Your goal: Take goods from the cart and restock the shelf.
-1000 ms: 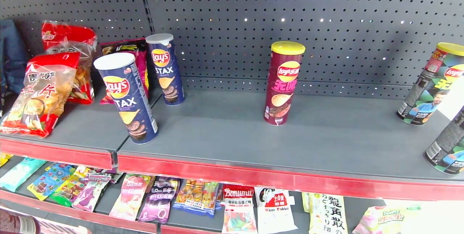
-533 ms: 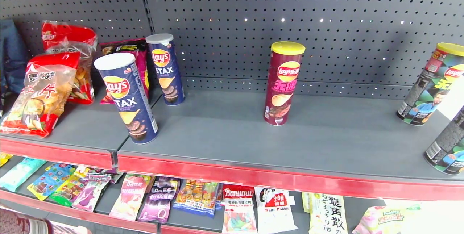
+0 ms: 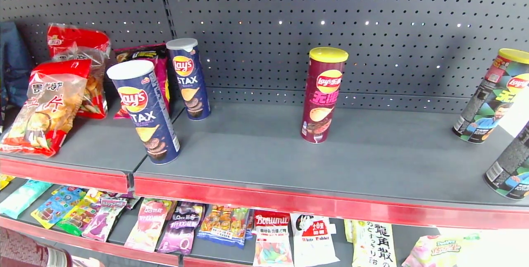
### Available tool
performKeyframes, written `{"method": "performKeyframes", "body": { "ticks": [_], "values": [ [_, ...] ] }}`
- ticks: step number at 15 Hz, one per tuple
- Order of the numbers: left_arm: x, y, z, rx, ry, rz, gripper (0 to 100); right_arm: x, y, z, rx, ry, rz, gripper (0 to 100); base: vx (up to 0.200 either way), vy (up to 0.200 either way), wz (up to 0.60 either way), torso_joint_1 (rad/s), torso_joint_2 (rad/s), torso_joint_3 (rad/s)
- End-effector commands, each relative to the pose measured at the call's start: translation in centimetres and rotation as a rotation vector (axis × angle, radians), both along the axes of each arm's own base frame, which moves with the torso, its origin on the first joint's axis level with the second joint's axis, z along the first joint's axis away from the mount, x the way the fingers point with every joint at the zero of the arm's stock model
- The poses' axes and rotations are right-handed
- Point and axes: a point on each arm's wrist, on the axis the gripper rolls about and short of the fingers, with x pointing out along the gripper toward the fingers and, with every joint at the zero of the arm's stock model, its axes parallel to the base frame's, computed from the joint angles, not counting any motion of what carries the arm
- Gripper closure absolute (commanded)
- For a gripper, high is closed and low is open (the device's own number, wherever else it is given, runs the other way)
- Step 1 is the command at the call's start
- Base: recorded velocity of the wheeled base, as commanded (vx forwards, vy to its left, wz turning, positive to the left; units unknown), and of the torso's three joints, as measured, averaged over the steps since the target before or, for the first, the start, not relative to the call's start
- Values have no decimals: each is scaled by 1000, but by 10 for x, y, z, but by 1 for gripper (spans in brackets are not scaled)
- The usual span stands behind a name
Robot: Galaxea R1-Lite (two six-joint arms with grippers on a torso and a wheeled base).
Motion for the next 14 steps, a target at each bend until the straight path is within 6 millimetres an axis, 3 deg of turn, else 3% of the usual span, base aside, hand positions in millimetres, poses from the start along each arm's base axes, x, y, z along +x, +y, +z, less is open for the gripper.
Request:
{"method": "performKeyframes", "body": {
  "ticks": [1, 4, 5, 6, 11, 14],
  "values": [
    [6, -1, 3, 7, 21, 7, 100, 81, 41, 6, -56, 112, 43, 0, 0, 0, 0, 0, 0, 0],
    [7, -1, 6, 10, 21, 8, 100, 132, 75, -10, -48, 68, 50, 0, 0, 0, 0, 0, 0, 0],
    [7, -1, 6, 10, 21, 8, 100, 132, 75, -10, -48, 68, 50, 0, 0, 0, 0, 0, 0, 0],
    [8, -2, 5, 13, 25, 8, 100, 162, 90, -23, -42, 50, 19, 0, 0, 0, 0, 0, 0, 0],
    [12, -3, 14, 17, 21, 5, 100, 197, 104, -33, -46, 72, 3, 0, 0, 0, 0, 0, 0, 0],
    [14, -3, 15, 18, 26, 3, 100, 212, 92, -32, -41, 68, -8, 0, 0, 0, 0, 0, 0, 0]
  ]
}}
